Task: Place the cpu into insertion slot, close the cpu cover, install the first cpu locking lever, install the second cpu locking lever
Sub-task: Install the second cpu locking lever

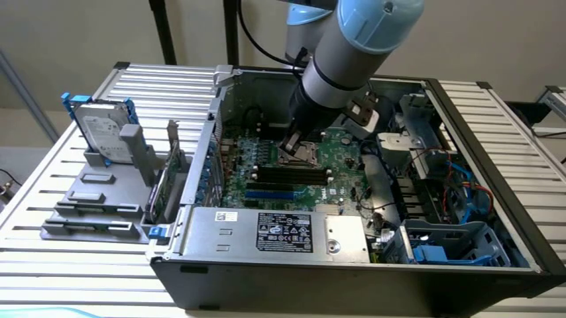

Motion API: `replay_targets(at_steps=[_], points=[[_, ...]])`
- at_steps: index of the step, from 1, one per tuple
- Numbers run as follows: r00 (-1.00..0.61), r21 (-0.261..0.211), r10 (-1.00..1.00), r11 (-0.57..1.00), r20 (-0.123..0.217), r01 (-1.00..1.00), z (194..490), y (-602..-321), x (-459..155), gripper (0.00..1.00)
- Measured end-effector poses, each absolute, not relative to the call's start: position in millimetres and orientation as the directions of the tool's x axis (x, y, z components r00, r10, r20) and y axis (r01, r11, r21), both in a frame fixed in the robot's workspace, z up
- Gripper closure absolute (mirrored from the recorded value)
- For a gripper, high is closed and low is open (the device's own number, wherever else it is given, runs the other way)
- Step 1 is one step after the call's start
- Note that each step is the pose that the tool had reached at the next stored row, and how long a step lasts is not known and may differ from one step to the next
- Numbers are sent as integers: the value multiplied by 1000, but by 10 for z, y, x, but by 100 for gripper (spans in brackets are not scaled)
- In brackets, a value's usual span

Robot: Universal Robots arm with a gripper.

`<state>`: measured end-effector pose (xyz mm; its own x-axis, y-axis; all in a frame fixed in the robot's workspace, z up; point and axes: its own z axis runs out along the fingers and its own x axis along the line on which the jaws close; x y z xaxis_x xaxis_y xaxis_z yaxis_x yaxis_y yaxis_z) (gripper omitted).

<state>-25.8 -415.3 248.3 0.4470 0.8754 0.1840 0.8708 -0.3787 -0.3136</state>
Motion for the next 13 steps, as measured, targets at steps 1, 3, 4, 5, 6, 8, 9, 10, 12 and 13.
replay_targets(at_steps=[1, 3, 4, 5, 6, 8, 9, 10, 12, 13], points=[[452, -314, 873, -383, 184, 869, 2483, -4153, -263, 89], [462, -314, 868, -393, 184, 864, 2479, -4154, -273, 89], [467, -314, 865, -398, 184, 862, 2476, -4154, -279, 89], [470, -314, 863, -401, 184, 860, 2471, -4154, -287, 89], [472, -314, 862, -404, 184, 859, 2465, -4156, -297, 89], [475, -314, 861, -406, 184, 858, 2450, -4161, -318, 89], [476, -314, 860, -407, 184, 857, 2441, -4162, -327, 89], [477, -314, 860, -408, 184, 857, 2436, -4163, -332, 89], [477, -314, 859, -409, 184, 857, 2427, -4164, -338, 89], [477, -314, 859, -409, 183, 857, 2423, -4165, -339, 89]])
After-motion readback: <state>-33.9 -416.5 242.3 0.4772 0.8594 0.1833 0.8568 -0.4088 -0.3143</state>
